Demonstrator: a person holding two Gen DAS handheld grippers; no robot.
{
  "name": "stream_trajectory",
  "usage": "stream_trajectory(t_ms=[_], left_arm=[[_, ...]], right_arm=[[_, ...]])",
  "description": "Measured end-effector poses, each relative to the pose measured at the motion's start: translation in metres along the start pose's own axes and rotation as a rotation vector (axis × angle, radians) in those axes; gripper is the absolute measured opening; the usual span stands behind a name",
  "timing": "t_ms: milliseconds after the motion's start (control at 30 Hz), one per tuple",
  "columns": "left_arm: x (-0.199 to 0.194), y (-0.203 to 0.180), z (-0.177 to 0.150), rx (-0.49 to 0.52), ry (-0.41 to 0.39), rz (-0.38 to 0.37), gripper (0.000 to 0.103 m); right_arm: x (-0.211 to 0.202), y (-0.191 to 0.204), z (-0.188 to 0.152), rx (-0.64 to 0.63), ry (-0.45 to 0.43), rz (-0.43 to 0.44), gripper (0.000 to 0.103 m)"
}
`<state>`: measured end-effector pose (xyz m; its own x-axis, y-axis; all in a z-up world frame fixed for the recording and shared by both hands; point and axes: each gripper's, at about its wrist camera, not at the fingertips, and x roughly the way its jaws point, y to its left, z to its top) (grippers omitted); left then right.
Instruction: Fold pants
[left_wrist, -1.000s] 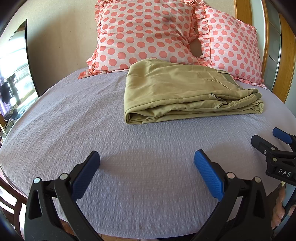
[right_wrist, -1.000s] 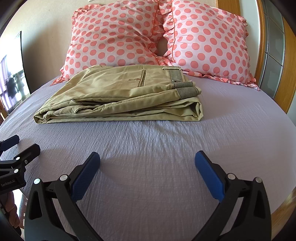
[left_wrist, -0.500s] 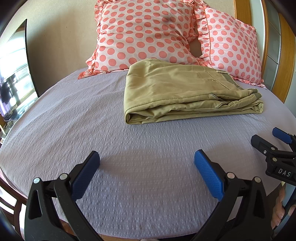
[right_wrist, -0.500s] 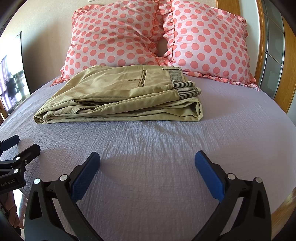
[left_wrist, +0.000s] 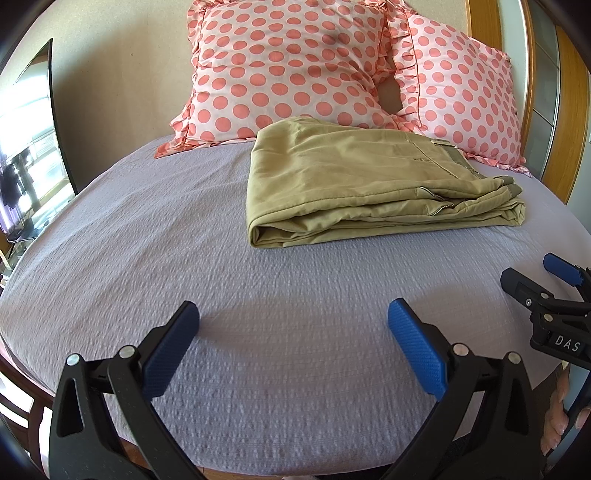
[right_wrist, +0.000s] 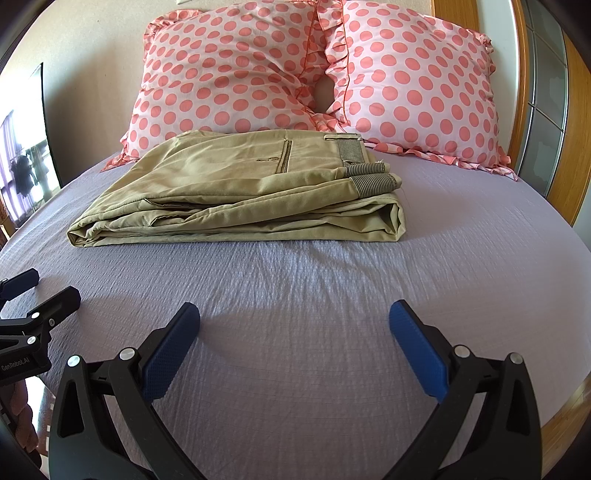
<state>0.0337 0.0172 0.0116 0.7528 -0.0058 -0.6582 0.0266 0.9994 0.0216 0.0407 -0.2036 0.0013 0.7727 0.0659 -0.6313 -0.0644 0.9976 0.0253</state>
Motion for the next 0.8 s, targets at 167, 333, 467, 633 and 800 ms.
stream_trajectory(t_ms=[167, 333, 467, 633, 800], left_arm=[[-0.0005, -0.0008, -0.0001, -0.001, -0.001, 0.002, 0.101], [0.0003, -0.0008, 0.0004, 0.000, 0.006, -0.002, 0.101], [-0.0002, -0.0017, 0.0006, 0.001, 0.008, -0.003, 0.101], [0.0001, -0.0019, -0.0004, 0.002, 0.008, -0.006, 0.101], [0.0003, -0.0013, -0.0002, 0.003, 0.009, -0.007, 0.101]], right_arm=[[-0.0001, -0.0001, -0.0002, 0.000, 0.000, 0.000, 0.102], [0.0000, 0.0000, -0.0001, 0.000, -0.001, 0.000, 0.102], [-0.0001, 0.0000, -0.0002, 0.000, -0.001, 0.000, 0.102], [-0.0002, 0.0001, -0.0002, 0.000, -0.001, 0.000, 0.102], [-0.0002, -0.0001, -0.0002, 0.000, -0.001, 0.000, 0.102]])
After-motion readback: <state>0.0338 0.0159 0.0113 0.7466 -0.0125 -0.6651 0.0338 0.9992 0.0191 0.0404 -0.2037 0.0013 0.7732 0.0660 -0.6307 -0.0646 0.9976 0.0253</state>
